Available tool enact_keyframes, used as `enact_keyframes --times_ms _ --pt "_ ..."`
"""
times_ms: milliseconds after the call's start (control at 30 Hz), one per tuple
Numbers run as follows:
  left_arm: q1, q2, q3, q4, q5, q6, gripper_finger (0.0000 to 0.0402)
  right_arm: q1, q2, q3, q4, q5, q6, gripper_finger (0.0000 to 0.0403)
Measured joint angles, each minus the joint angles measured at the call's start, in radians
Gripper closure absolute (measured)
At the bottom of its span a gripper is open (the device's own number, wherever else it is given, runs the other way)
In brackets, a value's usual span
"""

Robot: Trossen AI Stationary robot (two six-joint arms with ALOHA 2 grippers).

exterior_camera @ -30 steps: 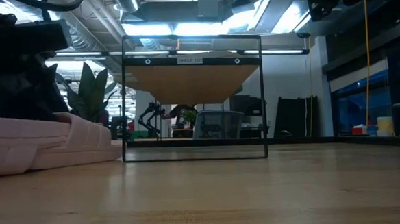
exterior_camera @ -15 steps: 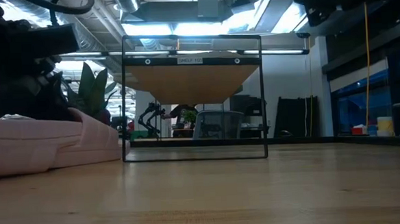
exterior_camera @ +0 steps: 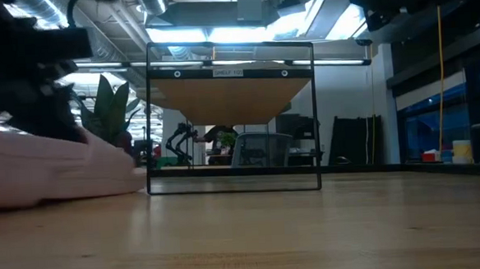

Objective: Pick and place slippers onto the shelf
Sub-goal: Put the pink pair of slippers on the shelf

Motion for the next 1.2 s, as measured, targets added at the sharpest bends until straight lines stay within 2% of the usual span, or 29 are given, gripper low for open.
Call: enact_keyframes --times_ms 100,333,600,900,1067,1200 --pt "-0.004 -0.059 0.003 -0.004 0.063 0.031 0.0399 0.0 0.0 0.0 0.0 0.0 0.0 0.0382" --pt "-0.005 -0.153 0.007 -0.005 0.046 0.05 0.0399 0.0 0.0 0.0 -0.001 0.0 -0.003 0.0382" --pt "-0.036 -0.23 0.008 -0.015 0.128 0.084 0.0399 0.0 0.0 0.0 -0.001 0.0 -0.005 0.0382" --pt "-0.107 -0.309 0.02 -0.033 0.105 0.091 0.0399 0.0 0.0 0.0 -0.001 0.0 -0.004 0.0382" --pt "-0.119 -0.311 0.078 -0.046 0.065 0.201 0.0399 0.0 0.0 0.0 0.013 0.0 -0.002 0.0382" --pt "-0.119 -0.311 0.157 -0.119 0.034 0.282 0.0399 0.0 0.0 0.0 0.039 0.0 0.0 0.0382"
